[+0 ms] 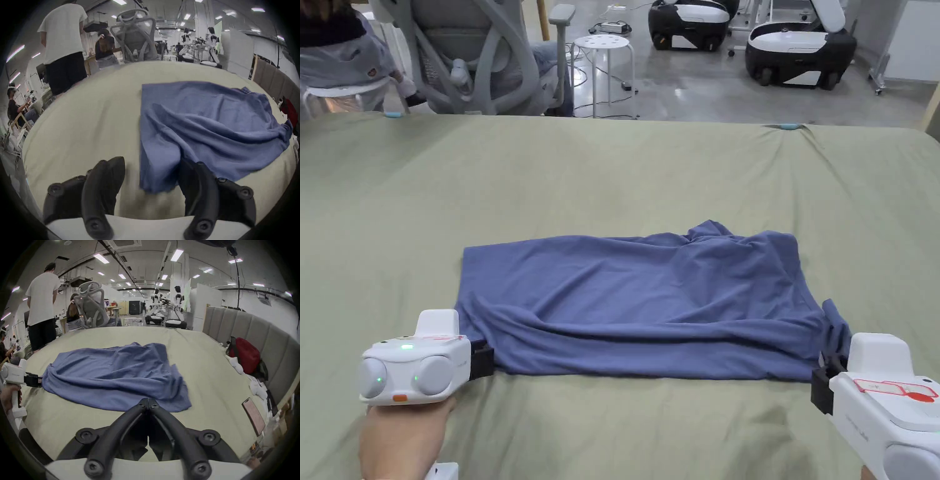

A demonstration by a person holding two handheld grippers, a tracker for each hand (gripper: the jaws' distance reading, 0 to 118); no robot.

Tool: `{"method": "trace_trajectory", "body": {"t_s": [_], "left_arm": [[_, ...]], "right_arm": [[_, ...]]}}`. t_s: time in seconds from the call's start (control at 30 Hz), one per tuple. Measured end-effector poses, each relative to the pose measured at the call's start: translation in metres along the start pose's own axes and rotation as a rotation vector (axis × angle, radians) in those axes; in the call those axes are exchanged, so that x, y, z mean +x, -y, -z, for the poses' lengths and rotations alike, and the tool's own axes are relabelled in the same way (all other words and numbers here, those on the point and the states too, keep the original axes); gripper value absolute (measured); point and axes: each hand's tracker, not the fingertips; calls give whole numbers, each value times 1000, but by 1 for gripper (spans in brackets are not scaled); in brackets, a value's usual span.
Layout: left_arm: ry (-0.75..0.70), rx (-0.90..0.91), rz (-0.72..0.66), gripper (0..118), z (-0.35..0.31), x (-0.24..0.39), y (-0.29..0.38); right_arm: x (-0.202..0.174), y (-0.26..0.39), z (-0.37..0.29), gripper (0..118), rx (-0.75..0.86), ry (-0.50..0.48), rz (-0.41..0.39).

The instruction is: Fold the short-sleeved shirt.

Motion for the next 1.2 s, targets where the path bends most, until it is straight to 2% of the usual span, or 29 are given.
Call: {"method": "trace_trajectory", "body": {"t_s": [0.07, 0.1, 0.13, 0.17, 0.23, 0.27, 0.33, 0.37, 0.4, 0.47, 0.5, 0.53, 0.57, 0.6, 0.67, 0.73, 0.77, 0.93, 1.03, 1.2], "left_arm": [[-27, 11, 106, 56, -11, 14, -3], [-16, 16, 167, 39, -17, 19, -6], [-41, 12, 204, 14, -20, 22, -7], [-135, 45, 239, 2, -24, 23, -8], [-50, 66, 136, 2, -47, 21, -11], [-45, 105, 119, 2, -57, 18, -14], [-31, 138, 100, 2, -74, 14, -16], [-26, 137, 111, 2, -77, 15, -18], [-23, 136, 123, 2, -77, 16, -20], [-27, 135, 134, 2, -76, 17, -19], [-29, 131, 131, 2, -74, 17, -19], [-28, 124, 128, 2, -72, 16, -18], [-29, 120, 126, 2, -69, 16, -17], [-32, 113, 127, 2, -68, 17, -14], [-29, 99, 127, 2, -65, 16, -10], [-14, 83, 132, 1, -63, 14, -4], [-5, 68, 134, 1, -62, 12, -2], [-3, 124, 94, 1, -95, -1, 0], [22, 140, 129, 1, -125, -6, 3], [61, 145, 109, 1, -167, -25, 31]], "right_arm": [[17, -1, 7, 0, -20, 61, 0], [28, -2, 12, 0, -30, 81, 28], [36, -2, 18, 0, -38, 89, 41], [44, -2, 25, 0, -44, 89, 42], [56, -3, 41, 1, -66, 93, 50], [60, -4, 50, 11, -82, 62, 84], [66, -4, 68, 87, -110, 19, 137], [66, -3, 79, 111, -125, 4, 134], [64, -4, 88, 118, -140, -8, 121], [56, -4, 105, 107, -172, -19, 59], [52, -4, 115, 96, -199, -17, 37], [49, -4, 124, 82, -227, -17, 21], [46, -2, 132, 60, -260, -16, 5], [44, -1, 137, 33, -277, -21, -3], [45, -2, 133, 10, -235, -30, 15], [50, -5, 125, 8, -228, -80, 134], [53, -5, 119, 8, -221, -91, 155], [56, -13, 61, 8, -156, -59, 135], [59, -14, 21, 8, -128, -55, 111], [67, -1, -39, 8, -155, -58, 99]]}}
